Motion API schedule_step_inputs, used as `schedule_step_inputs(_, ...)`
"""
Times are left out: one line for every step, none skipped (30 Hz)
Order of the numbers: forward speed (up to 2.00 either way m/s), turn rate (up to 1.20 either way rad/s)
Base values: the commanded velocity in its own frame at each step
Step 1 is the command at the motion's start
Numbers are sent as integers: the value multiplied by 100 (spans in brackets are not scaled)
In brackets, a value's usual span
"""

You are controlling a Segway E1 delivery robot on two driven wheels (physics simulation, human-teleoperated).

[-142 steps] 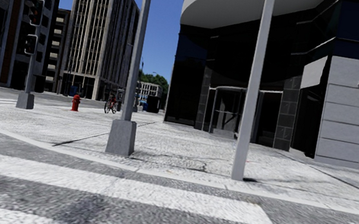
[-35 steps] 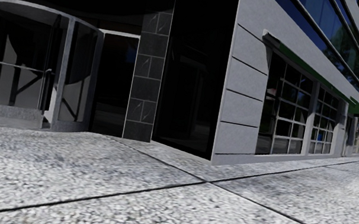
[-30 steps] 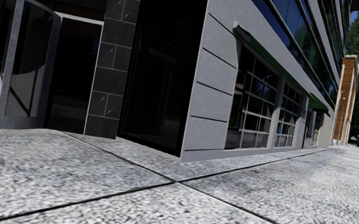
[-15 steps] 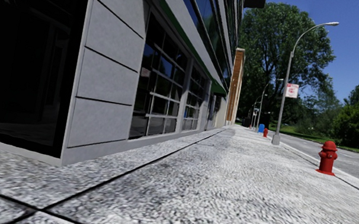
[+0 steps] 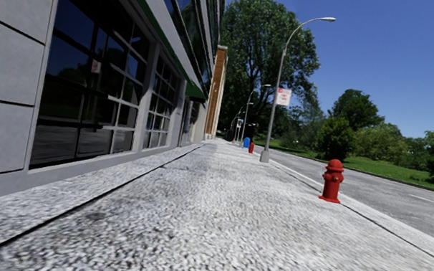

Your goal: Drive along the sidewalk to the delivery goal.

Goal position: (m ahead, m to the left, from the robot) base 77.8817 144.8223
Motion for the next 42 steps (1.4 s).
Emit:
schedule_step_inputs(200, 0)
schedule_step_inputs(200, 0)
schedule_step_inputs(200, 0)
schedule_step_inputs(200, 0)
schedule_step_inputs(200, 0)
schedule_step_inputs(200, 0)
schedule_step_inputs(200, 0)
schedule_step_inputs(200, 0)
schedule_step_inputs(200, 0)
schedule_step_inputs(200, 0)
schedule_step_inputs(200, 0)
schedule_step_inputs(200, 0)
schedule_step_inputs(200, 0)
schedule_step_inputs(200, 0)
schedule_step_inputs(200, 0)
schedule_step_inputs(200, 0)
schedule_step_inputs(200, 0)
schedule_step_inputs(200, 0)
schedule_step_inputs(200, 0)
schedule_step_inputs(200, 0)
schedule_step_inputs(200, 0)
schedule_step_inputs(200, 0)
schedule_step_inputs(200, 0)
schedule_step_inputs(200, 0)
schedule_step_inputs(200, 0)
schedule_step_inputs(200, 0)
schedule_step_inputs(200, 0)
schedule_step_inputs(200, 0)
schedule_step_inputs(200, 0)
schedule_step_inputs(200, 0)
schedule_step_inputs(200, 0)
schedule_step_inputs(200, 0)
schedule_step_inputs(200, 0)
schedule_step_inputs(200, 0)
schedule_step_inputs(200, 0)
schedule_step_inputs(200, 0)
schedule_step_inputs(200, 0)
schedule_step_inputs(200, 0)
schedule_step_inputs(200, 0)
schedule_step_inputs(200, 0)
schedule_step_inputs(200, 0)
schedule_step_inputs(200, 0)
